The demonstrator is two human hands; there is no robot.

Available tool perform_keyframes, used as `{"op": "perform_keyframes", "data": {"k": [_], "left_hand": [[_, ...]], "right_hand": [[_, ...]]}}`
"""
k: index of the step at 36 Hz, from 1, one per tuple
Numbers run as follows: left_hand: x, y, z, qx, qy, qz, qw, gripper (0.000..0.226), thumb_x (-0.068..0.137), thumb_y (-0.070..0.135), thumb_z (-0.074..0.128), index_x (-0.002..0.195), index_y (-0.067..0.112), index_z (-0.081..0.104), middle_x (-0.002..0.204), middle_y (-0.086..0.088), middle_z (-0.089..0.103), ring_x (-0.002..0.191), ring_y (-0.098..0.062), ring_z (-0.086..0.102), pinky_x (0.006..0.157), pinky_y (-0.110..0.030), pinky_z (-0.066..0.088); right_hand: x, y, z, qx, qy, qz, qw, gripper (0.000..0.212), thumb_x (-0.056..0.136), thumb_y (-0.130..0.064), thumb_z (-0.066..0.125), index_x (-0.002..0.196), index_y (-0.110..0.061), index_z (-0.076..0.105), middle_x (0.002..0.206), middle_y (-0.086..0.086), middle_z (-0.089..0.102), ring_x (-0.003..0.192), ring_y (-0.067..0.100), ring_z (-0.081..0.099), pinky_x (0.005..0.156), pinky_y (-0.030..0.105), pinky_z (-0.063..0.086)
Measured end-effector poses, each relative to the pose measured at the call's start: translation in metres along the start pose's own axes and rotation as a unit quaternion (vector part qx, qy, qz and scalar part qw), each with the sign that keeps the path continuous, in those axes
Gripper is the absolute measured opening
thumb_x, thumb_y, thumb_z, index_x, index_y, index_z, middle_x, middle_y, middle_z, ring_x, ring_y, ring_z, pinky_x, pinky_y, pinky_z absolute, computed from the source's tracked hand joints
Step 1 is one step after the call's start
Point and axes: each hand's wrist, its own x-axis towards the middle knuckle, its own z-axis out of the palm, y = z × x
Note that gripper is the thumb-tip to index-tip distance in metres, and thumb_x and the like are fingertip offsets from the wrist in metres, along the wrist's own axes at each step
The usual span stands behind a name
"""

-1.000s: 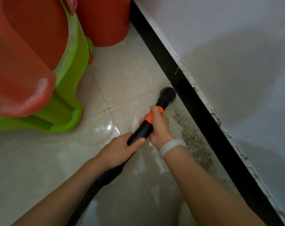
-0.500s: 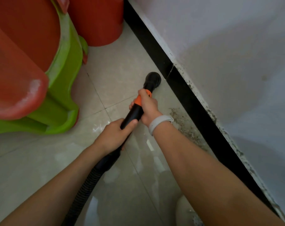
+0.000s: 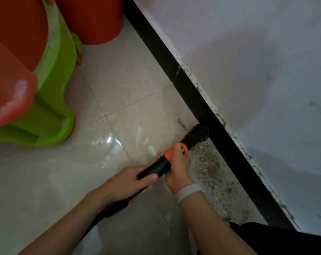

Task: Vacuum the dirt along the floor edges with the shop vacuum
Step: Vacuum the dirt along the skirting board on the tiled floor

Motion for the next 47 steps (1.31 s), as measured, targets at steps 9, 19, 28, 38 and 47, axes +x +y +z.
{"op": "perform_keyframes", "data": {"k": [9,19,28,38,47], "left_hand": [[0.0,0.003,-0.03,-0.008,0.164,0.017,0.986,0.035,0.089,0.049,0.057,0.078,0.016,0.057,0.05,-0.002,0.059,0.042,-0.018,0.058,0.048,-0.027,0.045],[-0.006,-0.001,-0.034,0.022,0.11,0.0,0.994,0.039,0.083,0.06,0.059,0.076,0.022,0.057,0.052,0.005,0.06,0.046,-0.016,0.058,0.049,-0.028,0.047],[-0.03,0.005,-0.021,0.087,-0.021,-0.03,0.996,0.044,0.076,0.072,0.053,0.076,0.028,0.059,0.058,0.006,0.062,0.053,-0.019,0.064,0.056,-0.031,0.05],[-0.053,0.017,-0.039,0.114,0.124,-0.013,0.986,0.057,0.071,0.079,0.042,0.08,0.025,0.059,0.054,-0.002,0.065,0.051,-0.018,0.064,0.061,-0.036,0.054],[-0.062,0.009,-0.028,0.068,0.149,-0.048,0.985,0.044,0.091,0.055,0.052,0.076,0.014,0.054,0.052,-0.009,0.061,0.044,-0.024,0.06,0.05,-0.034,0.05]], "right_hand": [[0.004,-0.007,0.072,-0.08,-0.116,-0.01,0.99,0.025,0.09,-0.005,0.052,0.067,-0.01,0.044,0.043,0.001,0.042,0.036,0.016,0.045,0.045,0.027,0.045],[-0.001,0.0,0.055,-0.042,-0.093,0.043,0.994,0.018,0.089,-0.006,0.054,0.073,-0.009,0.046,0.049,0.003,0.043,0.04,0.017,0.047,0.047,0.028,0.047],[-0.031,0.013,0.0,0.03,0.04,0.043,0.998,0.017,0.09,-0.008,0.057,0.077,-0.009,0.045,0.056,0.007,0.042,0.044,0.019,0.049,0.05,0.03,0.051],[-0.053,-0.011,0.053,-0.03,-0.055,0.05,0.997,0.021,0.092,-0.007,0.054,0.074,-0.008,0.043,0.058,0.008,0.042,0.047,0.02,0.045,0.05,0.031,0.047],[-0.047,0.0,0.049,-0.071,-0.157,0.133,0.976,0.014,0.093,-0.011,0.053,0.085,-0.007,0.043,0.066,0.01,0.044,0.051,0.023,0.049,0.053,0.032,0.05]]}}
